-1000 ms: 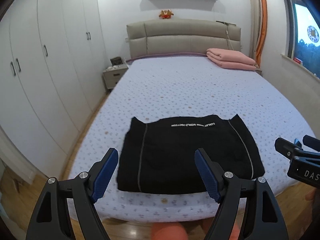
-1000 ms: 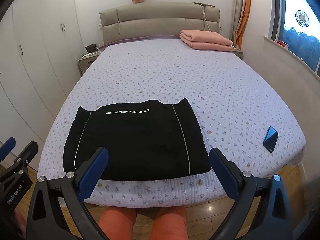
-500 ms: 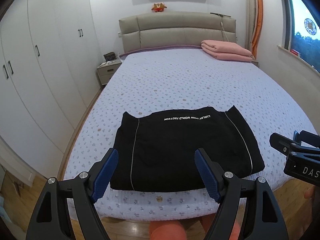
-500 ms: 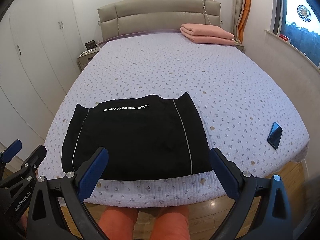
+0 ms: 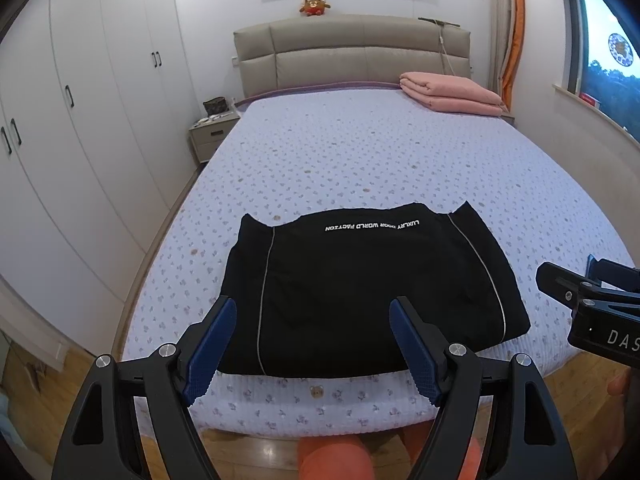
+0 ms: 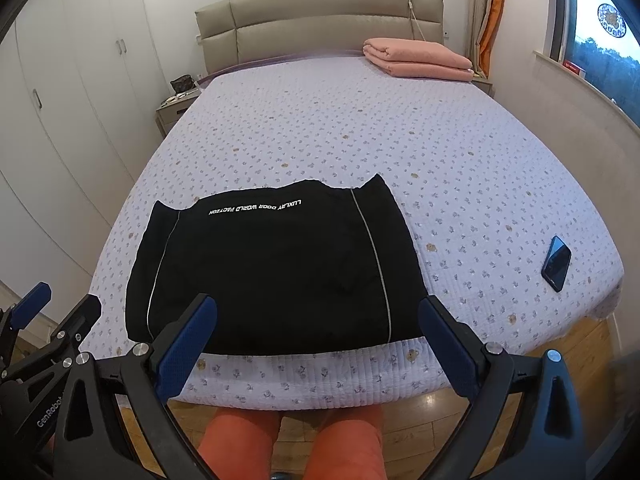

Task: Fold large clothes

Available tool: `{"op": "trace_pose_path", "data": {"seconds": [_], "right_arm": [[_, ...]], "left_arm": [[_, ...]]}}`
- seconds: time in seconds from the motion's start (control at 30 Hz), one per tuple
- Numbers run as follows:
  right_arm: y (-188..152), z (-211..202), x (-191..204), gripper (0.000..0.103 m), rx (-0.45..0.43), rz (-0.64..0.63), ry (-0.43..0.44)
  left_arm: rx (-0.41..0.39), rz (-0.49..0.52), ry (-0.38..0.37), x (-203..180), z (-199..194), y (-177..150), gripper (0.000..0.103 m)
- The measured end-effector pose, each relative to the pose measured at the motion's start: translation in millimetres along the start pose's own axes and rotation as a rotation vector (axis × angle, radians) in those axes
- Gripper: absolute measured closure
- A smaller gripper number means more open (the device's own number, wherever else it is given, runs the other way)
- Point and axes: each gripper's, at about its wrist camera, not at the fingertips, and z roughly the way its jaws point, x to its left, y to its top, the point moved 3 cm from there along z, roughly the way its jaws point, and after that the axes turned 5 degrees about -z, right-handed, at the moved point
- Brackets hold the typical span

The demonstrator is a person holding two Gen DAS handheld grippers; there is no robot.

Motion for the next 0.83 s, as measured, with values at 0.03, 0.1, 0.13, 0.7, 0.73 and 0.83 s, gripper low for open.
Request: {"op": "trace_pose_path", "data": {"seconds": [0.03, 0.1, 0.13, 0.7, 0.73, 0.83], "right_arm": [[0.1, 0.6, 0.1, 0.002, 0.001, 0.000, 0.001], [0.5, 1.3, 0.8, 0.002, 0.002, -0.004, 0.001], [0.3, 0.9, 1.1, 0.002, 0.002, -0.005, -0.001], [2.7, 6.3, 0.2, 0.002, 0.005, -0.023, 0.005], [2.6, 6.5, 0.5, 0.002, 0.006, -0.025, 0.005], [2.7, 6.9, 1.4, 0.002, 0.005, -0.035, 0.005]], "left_arm": [[0.000, 0.001, 0.000, 0.1, 0.3, 0.2, 0.023], [-0.001, 0.002, -0.001, -0.2, 0.7, 0.7, 0.023], [-0.002, 0.003, -0.002, -0.7, 0.8, 0.8, 0.023], [-0.048, 0.017, 0.054, -1.0, 0.3, 3.4, 0.023], [-0.070, 0.017, 0.071, -0.5, -2.1, 3.5, 0.023], [-0.098, -0.010, 0.056, 4.5, -9.2, 5.5, 0.023]]}}
